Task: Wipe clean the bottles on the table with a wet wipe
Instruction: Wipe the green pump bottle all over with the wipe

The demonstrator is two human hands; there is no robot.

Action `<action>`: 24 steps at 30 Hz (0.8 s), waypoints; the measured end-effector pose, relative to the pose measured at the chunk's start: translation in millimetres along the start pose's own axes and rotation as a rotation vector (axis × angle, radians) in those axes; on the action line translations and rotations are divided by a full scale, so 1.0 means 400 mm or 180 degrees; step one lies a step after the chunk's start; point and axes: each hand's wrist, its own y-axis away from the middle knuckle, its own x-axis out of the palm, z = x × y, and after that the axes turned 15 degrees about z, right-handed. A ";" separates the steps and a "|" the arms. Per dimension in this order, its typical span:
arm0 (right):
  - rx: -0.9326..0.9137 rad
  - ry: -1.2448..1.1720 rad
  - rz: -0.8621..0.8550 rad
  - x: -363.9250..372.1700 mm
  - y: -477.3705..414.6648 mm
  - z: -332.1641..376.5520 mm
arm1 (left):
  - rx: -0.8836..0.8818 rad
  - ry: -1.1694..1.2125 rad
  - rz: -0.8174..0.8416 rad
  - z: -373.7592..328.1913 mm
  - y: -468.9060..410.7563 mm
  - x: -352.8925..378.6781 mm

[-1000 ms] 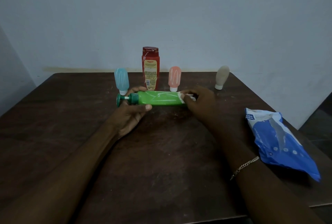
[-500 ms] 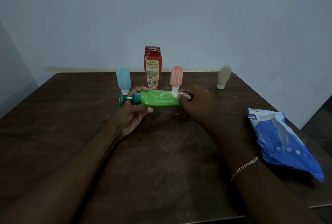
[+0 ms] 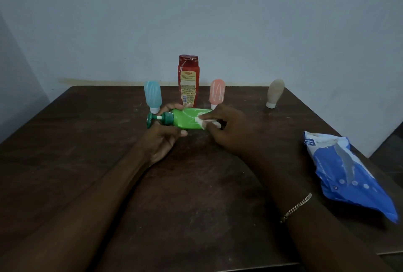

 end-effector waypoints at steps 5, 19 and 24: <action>0.0261 0.0006 -0.0308 -0.020 0.006 -0.027 | 0.0035 0.0030 0.0017 0.004 0.003 0.004; -0.0085 0.0026 -0.0415 0.031 -0.028 0.021 | 0.0063 -0.0185 0.0065 0.008 0.002 0.003; -0.0485 0.0107 -0.0158 0.048 -0.017 0.051 | 0.0067 -0.0162 0.0140 0.003 0.008 0.006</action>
